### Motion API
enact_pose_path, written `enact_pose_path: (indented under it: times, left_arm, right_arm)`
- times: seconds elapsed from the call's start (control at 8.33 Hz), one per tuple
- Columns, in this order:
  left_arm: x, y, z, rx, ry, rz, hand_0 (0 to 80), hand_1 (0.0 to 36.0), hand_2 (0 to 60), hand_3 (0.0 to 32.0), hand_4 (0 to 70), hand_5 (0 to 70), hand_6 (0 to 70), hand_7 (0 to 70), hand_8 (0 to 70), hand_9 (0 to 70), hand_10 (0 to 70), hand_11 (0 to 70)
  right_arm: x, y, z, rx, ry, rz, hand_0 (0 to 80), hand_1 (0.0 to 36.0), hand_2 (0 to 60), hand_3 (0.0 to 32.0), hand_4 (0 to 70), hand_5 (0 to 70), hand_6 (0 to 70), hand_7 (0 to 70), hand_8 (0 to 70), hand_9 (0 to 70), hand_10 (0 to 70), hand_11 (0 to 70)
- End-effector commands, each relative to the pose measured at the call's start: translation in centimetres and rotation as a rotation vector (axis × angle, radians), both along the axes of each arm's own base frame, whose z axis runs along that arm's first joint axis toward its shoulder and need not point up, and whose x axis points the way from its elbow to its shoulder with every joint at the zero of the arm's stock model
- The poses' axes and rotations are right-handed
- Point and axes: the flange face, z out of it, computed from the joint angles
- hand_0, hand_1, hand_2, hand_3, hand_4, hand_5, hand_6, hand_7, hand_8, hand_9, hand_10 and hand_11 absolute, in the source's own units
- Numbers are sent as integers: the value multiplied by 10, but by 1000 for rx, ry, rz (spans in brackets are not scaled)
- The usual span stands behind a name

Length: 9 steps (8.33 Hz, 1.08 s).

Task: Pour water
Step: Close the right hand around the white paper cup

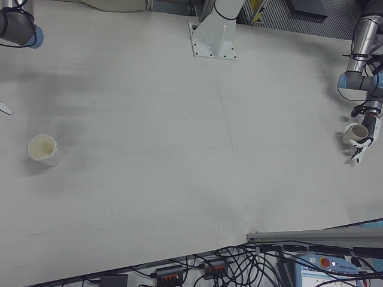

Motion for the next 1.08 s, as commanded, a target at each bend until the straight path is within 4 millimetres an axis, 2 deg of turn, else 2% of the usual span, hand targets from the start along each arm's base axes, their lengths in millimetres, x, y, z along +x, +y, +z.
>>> enact_pose_path:
  times: [0.0,0.12,0.24,0.48,0.72,0.96]
  left_arm:
    - [-6,3,5,-38,46,-16,539,359,600,0,579,700,125,169,49,58,80,130]
    - [-8,7,8,-48,47,-15,536,359,600,0,579,700,123,166,47,56,77,127]
    - [-10,10,11,-53,44,-15,537,359,600,0,572,700,120,165,46,54,76,125]
    - [-13,14,14,-56,44,-16,529,352,600,0,560,700,116,160,45,53,75,124]
    - [-18,22,20,-60,41,-16,525,348,600,0,550,700,115,157,44,52,76,124]
    - [-20,24,22,-63,41,-16,524,346,600,0,548,700,115,157,45,52,76,124]
  right_arm:
    - [-78,-16,13,68,86,-135,491,202,254,0,50,242,57,5,1,0,0,6]
    - [-88,-13,16,71,116,-155,495,197,224,0,60,271,69,30,3,0,0,1]
    - [-89,-10,21,61,116,-155,497,204,194,0,0,297,46,9,0,0,0,4]
    - [-88,-12,20,55,91,-129,492,200,157,0,0,293,5,0,0,0,0,7]
    - [-99,-19,17,61,97,-130,489,199,160,0,0,299,6,0,0,0,0,10]
    - [-122,-18,19,50,86,-109,493,214,204,18,0,351,31,17,0,0,0,17]
